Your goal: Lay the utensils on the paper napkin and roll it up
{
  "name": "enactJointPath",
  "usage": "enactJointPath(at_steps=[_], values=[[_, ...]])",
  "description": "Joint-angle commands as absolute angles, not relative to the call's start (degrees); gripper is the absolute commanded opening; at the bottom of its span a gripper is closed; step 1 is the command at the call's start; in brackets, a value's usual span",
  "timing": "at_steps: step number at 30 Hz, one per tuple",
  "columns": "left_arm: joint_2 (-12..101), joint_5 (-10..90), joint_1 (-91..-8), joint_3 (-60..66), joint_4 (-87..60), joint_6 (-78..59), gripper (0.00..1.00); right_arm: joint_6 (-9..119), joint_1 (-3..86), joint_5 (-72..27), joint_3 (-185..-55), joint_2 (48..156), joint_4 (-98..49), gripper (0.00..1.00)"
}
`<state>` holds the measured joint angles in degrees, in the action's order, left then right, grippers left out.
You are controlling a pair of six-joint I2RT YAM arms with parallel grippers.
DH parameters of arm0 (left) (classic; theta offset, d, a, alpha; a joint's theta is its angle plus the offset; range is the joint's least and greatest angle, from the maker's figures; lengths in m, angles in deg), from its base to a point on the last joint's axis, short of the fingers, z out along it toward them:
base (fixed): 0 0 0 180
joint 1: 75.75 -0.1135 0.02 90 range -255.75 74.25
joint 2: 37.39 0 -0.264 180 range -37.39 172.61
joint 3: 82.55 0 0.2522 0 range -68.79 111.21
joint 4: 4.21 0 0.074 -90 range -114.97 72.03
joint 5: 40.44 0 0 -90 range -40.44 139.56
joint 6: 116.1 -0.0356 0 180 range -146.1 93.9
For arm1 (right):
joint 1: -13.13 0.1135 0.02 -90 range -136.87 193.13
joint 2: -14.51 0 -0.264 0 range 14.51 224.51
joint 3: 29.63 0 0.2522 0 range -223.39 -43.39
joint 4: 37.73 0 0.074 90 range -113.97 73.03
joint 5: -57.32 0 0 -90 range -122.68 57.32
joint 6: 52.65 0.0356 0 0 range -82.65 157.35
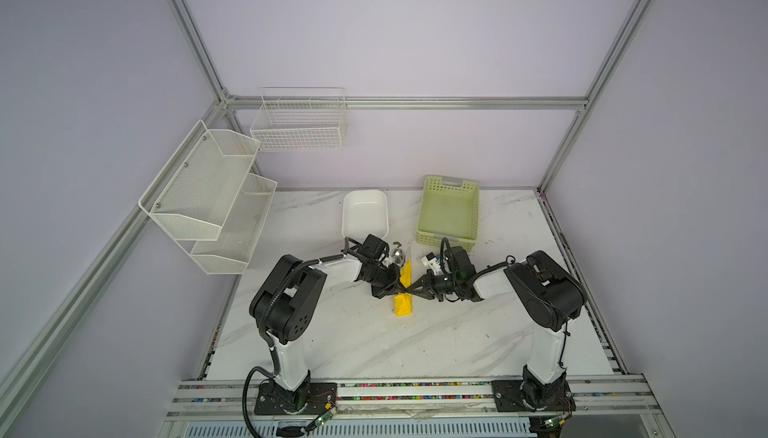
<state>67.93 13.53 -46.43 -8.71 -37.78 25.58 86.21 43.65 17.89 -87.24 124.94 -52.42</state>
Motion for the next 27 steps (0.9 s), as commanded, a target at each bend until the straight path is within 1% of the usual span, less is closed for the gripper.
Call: enactJointPath(at_steps=[1, 8, 10, 14, 17, 21, 23, 27], values=[[65.86, 12.14, -45.67, -5.38, -39.39, 25.58, 0.00, 84.77, 44.59, 15.40, -87.04, 127.62, -46.10, 0.00], [68.06, 11.16, -44.98, -4.86, -38.67, 26.01, 0.01, 84.44, 44.77, 15.51, -87.40, 128.20, -45.79, 0.00], [68.50, 11.11, -44.96, -5.41, -37.99, 26.26, 0.07, 84.18, 44.90, 15.41, -87.34, 127.94, -45.26, 0.00], [69.43, 11.32, -45.07, -6.64, -37.24, 26.94, 0.14, 82.14, 44.94, 13.67, -87.61, 126.08, -41.18, 0.00], [69.94, 11.31, -45.07, -7.39, -37.31, 27.25, 0.15, 79.32, 44.94, 10.11, -88.29, 123.42, -35.32, 0.00], [70.52, 11.68, -45.07, -7.88, -37.76, 27.34, 0.18, 78.47, 44.94, 7.37, -87.82, 119.61, -31.51, 0.00], [70.62, 11.81, -45.07, -8.13, -37.83, 27.28, 0.20, 77.80, 44.95, 5.59, -87.80, 117.38, -29.26, 0.00], [70.57, 12.09, -45.10, -8.38, -38.10, 27.25, 0.29, 78.07, 44.94, 3.15, -87.10, 113.23, -27.01, 0.00]])
